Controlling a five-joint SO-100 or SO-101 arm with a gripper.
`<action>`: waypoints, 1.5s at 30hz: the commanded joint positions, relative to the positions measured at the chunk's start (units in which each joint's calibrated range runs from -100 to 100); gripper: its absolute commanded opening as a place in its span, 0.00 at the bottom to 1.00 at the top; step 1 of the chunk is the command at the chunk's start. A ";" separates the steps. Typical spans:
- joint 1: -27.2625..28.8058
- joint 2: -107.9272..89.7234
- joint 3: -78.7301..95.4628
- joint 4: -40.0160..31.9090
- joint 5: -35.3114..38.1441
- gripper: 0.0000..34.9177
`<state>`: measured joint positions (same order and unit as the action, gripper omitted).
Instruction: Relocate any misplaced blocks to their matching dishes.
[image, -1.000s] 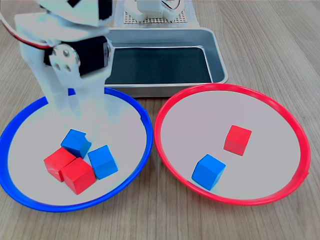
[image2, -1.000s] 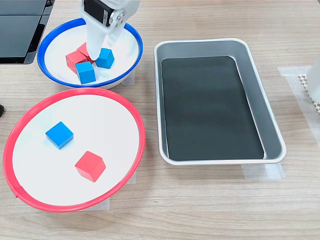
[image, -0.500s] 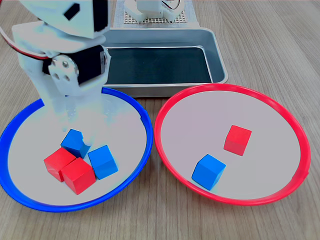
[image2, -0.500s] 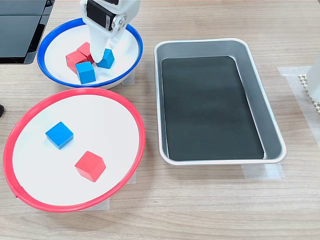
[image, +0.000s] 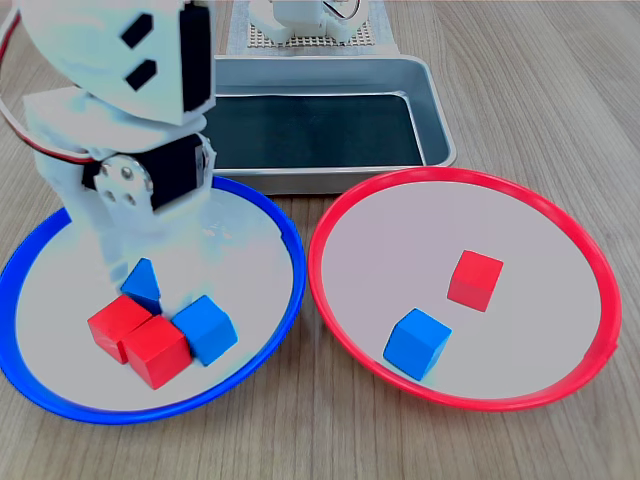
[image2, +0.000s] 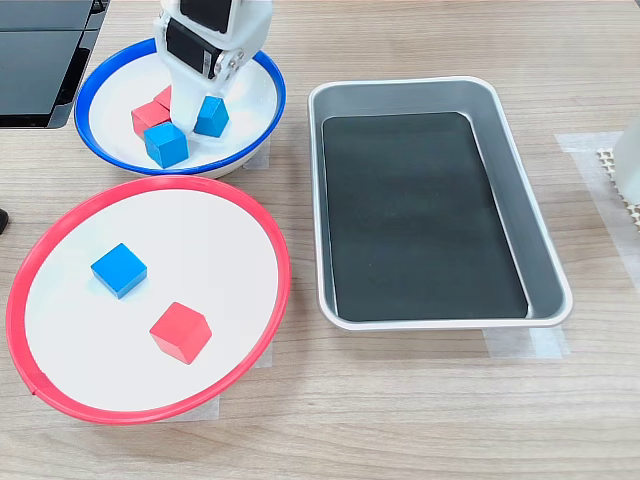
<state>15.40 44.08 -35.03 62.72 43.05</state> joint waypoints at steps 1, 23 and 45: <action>-0.95 0.23 -3.98 -0.94 -0.39 0.44; 0.93 1.00 -7.08 -1.44 0.63 0.47; 1.03 1.60 -7.44 -2.10 3.66 0.13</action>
<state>16.81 45.95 -40.38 60.44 46.13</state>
